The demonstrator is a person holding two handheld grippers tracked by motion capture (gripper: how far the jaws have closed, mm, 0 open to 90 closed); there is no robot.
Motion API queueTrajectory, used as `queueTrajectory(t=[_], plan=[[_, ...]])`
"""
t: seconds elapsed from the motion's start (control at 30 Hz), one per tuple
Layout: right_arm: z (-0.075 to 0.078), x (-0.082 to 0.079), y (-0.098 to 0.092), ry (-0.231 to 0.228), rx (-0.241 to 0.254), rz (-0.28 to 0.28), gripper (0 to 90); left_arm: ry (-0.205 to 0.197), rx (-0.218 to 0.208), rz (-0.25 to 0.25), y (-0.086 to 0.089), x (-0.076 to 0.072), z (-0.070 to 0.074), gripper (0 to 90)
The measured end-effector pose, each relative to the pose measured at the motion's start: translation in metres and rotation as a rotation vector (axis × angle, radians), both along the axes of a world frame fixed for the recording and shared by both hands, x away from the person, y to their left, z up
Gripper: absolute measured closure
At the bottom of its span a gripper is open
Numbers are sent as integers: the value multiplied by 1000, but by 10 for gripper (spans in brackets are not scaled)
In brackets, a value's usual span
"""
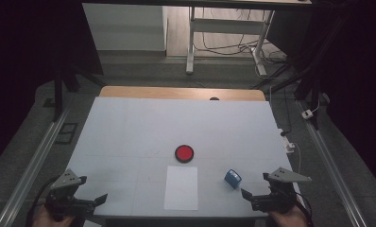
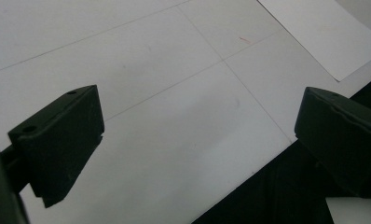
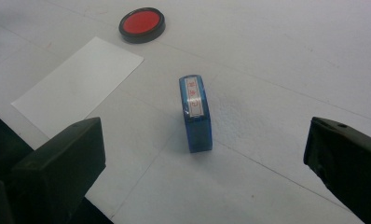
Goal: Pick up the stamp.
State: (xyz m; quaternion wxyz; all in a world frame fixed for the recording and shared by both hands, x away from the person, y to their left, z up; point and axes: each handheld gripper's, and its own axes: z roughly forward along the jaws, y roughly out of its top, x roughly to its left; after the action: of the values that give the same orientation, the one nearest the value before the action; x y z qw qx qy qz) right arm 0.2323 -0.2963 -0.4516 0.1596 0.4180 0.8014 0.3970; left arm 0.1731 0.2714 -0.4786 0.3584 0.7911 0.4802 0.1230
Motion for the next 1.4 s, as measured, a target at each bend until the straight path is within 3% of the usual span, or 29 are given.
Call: queueTrajectory(t=[0.73, 1.2, 1.4], plan=[[1, 3, 10, -19, -30, 80, 0, -1, 22, -18, -3, 0, 0, 3], [0, 11, 17, 0, 12, 93, 0, 3, 18, -12, -2, 0, 0, 3], [0, 16, 23, 4, -23, 101, 0, 7, 17, -11, -2, 1, 0, 2]])
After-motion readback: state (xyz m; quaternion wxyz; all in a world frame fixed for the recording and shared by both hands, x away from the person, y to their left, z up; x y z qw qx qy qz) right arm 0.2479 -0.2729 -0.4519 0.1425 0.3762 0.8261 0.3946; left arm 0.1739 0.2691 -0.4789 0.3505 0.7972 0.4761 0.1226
